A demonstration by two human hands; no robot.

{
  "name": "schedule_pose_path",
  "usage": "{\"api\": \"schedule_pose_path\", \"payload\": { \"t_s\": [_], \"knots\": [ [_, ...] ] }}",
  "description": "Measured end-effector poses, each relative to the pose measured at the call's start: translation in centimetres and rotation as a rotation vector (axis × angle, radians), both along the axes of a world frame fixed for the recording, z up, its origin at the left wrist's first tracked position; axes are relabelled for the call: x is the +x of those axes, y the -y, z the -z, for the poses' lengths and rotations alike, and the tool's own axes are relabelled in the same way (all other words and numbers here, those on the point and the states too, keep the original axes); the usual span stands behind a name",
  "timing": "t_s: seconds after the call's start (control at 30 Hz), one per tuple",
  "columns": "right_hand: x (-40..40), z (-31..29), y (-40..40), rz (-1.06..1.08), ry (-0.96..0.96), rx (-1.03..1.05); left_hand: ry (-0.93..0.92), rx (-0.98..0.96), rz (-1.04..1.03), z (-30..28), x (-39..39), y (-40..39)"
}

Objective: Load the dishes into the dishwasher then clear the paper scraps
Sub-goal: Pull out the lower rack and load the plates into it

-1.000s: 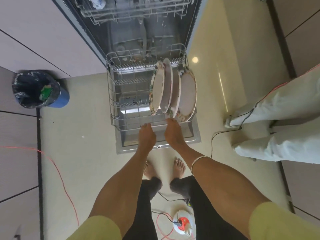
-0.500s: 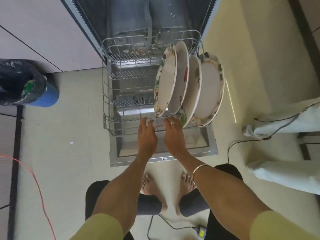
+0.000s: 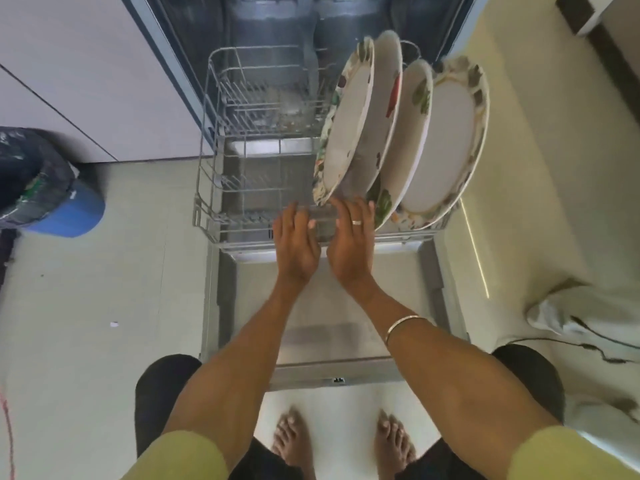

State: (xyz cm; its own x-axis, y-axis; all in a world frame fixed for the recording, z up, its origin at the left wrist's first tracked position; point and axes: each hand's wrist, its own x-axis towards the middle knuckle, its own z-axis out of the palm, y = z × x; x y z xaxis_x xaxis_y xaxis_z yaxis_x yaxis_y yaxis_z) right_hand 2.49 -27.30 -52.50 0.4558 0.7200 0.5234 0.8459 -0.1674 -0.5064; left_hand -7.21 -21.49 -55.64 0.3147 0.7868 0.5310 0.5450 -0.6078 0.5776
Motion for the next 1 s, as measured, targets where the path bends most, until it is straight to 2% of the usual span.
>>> {"api": "schedule_pose_path", "payload": {
  "t_s": [0.23, 0.43, 0.57, 0.73, 1.0],
  "knots": [
    [2.8, 2.3, -7.1, 0.035, 0.095, 0.083, 0.091, 0.182, -0.067, 2.4, 3.9, -6.8],
    [5.0, 3.0, -10.6, -0.022, 0.15, 0.074, -0.123, 0.332, 0.05, 2.8, 4.7, -11.7],
    [5.8, 2.8, -11.9, -0.039, 0.189, -0.01, -0.228, 0.286, -0.005, 1.7, 5.8, -12.8],
    [6.9, 2.5, -13.3, -0.048, 0.268, -0.122, -0.175, 0.167, -0.029, 0.8, 7.3, -13.2],
    [8.0, 2.0, -16.4, -0.019, 0.293, -0.209, -0.293, 0.156, -0.091, 0.2, 8.6, -16.4]
  ]
}}
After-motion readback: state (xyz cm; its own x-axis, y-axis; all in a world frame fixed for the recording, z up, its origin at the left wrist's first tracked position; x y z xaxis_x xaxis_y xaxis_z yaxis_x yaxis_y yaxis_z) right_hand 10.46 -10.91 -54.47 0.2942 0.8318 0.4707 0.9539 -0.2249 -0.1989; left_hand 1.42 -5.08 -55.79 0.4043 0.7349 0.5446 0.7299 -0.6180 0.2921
